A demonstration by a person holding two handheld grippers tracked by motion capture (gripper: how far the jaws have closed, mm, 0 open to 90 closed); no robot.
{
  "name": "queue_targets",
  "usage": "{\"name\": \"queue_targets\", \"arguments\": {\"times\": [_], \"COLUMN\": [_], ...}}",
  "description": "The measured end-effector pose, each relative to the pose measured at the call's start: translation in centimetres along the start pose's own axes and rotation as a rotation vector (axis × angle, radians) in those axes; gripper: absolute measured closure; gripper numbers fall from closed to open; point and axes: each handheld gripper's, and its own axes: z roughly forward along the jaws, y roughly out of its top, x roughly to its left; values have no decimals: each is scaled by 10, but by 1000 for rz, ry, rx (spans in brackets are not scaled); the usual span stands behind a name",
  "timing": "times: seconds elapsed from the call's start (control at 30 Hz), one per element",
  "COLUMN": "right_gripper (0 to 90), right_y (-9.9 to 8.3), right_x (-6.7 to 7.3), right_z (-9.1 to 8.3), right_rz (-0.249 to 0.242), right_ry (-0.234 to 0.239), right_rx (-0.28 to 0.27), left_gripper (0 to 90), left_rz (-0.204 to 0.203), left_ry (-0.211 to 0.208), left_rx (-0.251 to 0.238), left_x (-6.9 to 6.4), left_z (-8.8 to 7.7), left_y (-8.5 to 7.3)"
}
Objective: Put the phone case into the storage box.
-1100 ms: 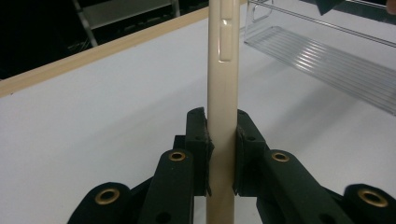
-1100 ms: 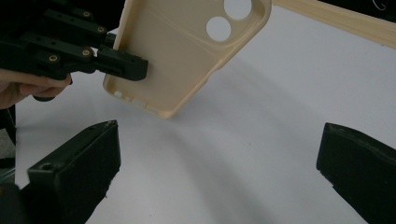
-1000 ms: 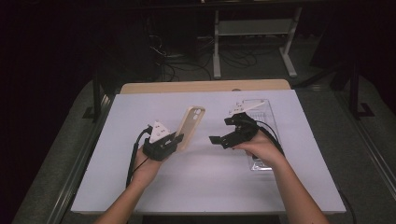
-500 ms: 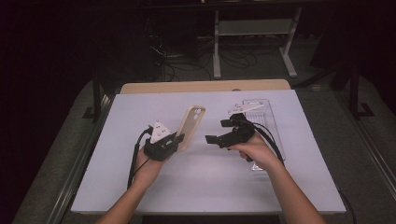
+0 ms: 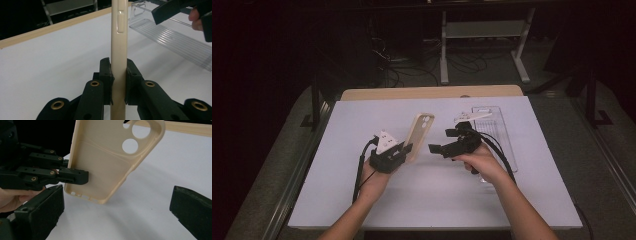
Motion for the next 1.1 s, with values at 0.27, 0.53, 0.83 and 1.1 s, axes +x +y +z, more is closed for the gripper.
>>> {"name": "queue_targets", "arguments": {"times": [0.27,0.53,0.83,1.1], "right_gripper": [0,0,0,0], "right_y": [-1,-2,-2,-1], "right_x": [2,4,4,3], "right_z": [5,10,14,16], "right_rz": [7,32,75,105], "right_ry": [11,20,38,46], "right_rx": [-4,-3,-34,-54], "left_gripper": [793,792,792,792], "left_rz": [4,12,13,18], "left_ry": [-13,-25,-33,-41], "left_rx": [-7,-9,-14,-20], "left_x": [-8,-13,-17,-22], "left_z": [2,3,3,4], "left_y": [1,2,2,1]}}
